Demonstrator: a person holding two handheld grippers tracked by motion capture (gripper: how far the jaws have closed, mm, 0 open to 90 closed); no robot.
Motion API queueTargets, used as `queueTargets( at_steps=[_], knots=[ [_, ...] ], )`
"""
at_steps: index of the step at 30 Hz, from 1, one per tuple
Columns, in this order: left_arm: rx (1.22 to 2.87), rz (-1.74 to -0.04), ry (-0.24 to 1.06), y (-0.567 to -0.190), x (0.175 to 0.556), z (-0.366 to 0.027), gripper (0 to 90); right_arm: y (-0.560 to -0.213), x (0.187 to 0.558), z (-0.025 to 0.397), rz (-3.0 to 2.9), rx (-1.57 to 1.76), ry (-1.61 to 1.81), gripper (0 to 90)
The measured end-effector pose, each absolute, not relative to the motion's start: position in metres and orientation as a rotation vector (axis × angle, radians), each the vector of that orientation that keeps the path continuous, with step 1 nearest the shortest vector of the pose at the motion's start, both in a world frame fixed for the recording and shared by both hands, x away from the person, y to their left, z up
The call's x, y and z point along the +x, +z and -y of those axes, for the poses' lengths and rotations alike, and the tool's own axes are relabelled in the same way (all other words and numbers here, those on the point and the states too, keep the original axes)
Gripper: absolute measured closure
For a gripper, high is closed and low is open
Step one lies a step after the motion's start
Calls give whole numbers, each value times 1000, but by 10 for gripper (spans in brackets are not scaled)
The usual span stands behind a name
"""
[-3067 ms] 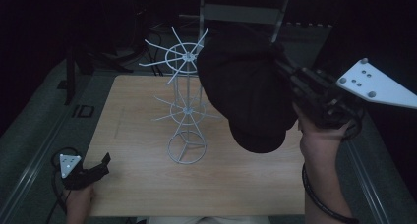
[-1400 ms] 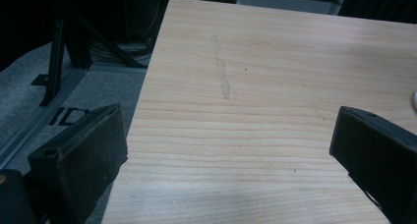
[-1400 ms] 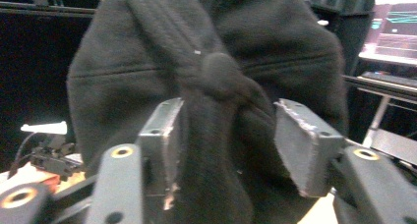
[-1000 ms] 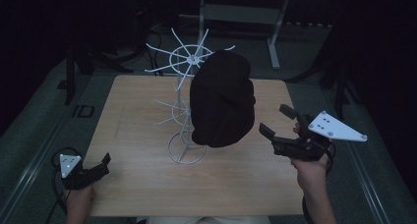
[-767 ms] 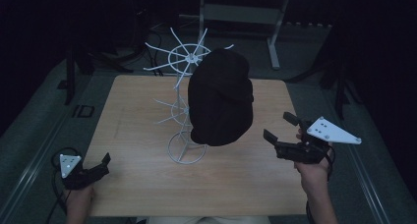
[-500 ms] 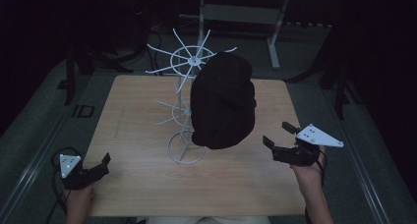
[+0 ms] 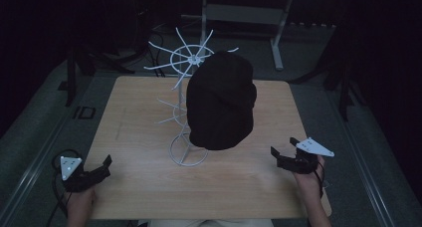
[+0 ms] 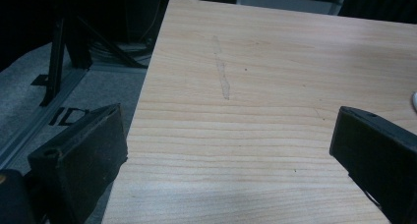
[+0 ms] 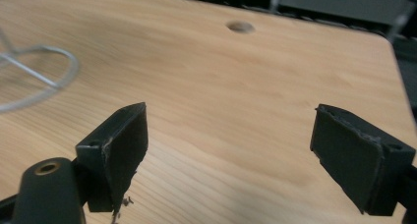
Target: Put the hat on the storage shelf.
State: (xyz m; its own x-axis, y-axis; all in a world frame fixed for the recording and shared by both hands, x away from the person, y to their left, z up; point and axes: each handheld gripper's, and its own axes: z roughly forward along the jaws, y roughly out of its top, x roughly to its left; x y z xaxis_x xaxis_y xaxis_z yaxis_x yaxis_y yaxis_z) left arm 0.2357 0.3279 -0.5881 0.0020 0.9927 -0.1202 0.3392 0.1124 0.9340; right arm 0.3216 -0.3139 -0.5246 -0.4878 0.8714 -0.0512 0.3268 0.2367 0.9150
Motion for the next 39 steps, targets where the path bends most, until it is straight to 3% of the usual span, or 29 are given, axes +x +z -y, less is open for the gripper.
queueTargets(
  at_steps=[16, 39],
  knots=[
    [1379, -1495, 920, -588, 236, -328, 15, -561, 317, 366, -1845, 1275, 1042, 141],
    [1379, -1493, 919, -588, 236, -328, 14, -572, 307, 409, -1633, 1474, 930, 146]
  ],
)
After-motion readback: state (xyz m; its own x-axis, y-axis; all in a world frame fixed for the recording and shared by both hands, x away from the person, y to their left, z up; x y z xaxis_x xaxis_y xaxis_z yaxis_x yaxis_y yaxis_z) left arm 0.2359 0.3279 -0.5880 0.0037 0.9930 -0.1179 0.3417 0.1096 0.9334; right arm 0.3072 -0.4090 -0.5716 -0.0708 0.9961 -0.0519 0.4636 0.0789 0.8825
